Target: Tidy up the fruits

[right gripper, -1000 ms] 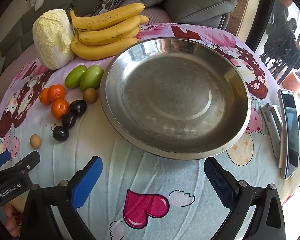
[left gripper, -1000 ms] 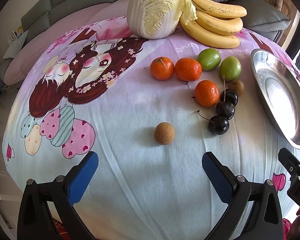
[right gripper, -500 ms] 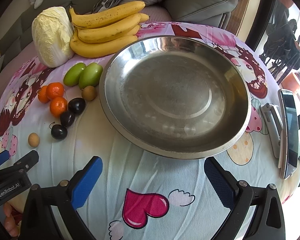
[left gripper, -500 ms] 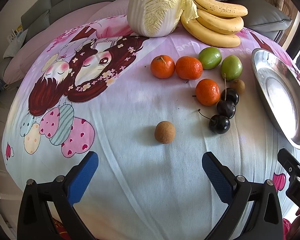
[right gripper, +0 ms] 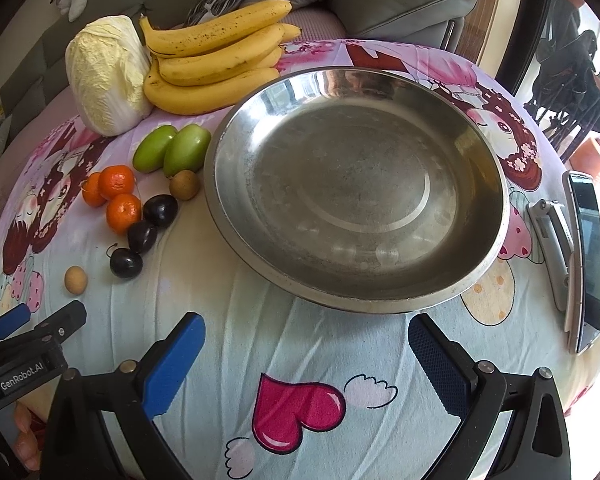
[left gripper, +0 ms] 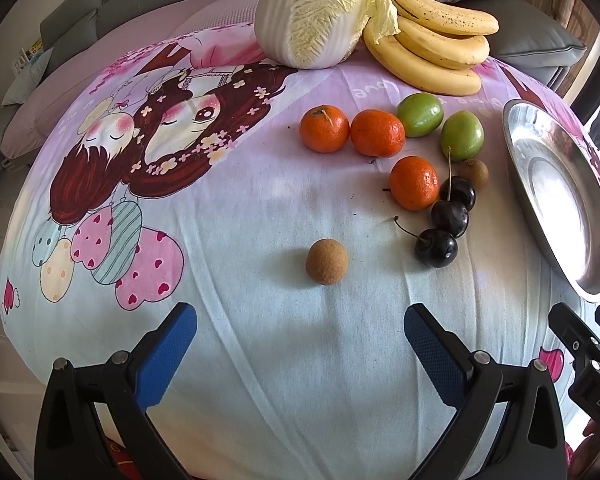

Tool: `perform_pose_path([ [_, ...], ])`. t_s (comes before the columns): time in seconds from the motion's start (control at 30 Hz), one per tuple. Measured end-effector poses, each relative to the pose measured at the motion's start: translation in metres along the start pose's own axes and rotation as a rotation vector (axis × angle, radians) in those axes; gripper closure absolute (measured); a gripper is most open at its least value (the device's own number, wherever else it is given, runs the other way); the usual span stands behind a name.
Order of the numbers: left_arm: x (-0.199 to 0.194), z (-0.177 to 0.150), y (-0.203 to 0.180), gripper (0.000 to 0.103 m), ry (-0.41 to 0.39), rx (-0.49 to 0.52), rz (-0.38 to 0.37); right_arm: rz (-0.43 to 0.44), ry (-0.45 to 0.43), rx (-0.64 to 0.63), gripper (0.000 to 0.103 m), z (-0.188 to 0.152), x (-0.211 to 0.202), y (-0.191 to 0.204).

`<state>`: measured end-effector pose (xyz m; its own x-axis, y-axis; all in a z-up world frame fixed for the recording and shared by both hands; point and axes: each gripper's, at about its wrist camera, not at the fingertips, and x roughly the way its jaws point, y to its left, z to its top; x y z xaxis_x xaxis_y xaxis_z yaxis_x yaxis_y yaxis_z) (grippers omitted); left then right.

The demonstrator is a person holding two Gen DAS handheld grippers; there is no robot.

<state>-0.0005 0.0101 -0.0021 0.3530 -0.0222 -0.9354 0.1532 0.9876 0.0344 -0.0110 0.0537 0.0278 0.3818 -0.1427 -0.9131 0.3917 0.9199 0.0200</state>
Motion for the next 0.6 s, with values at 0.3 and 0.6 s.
perform_pose_path([
  [0.3,0.003,0.011,0.008,0.000,0.007,-0.056,-0.139,0.071,0.088,0.048,0.000,-0.001,0.014,-0.008],
  [0.6,0.013,0.029,0.009,0.000,0.065,-0.028,-0.183,0.140,0.141,0.039,0.000,0.004,0.022,-0.009],
])
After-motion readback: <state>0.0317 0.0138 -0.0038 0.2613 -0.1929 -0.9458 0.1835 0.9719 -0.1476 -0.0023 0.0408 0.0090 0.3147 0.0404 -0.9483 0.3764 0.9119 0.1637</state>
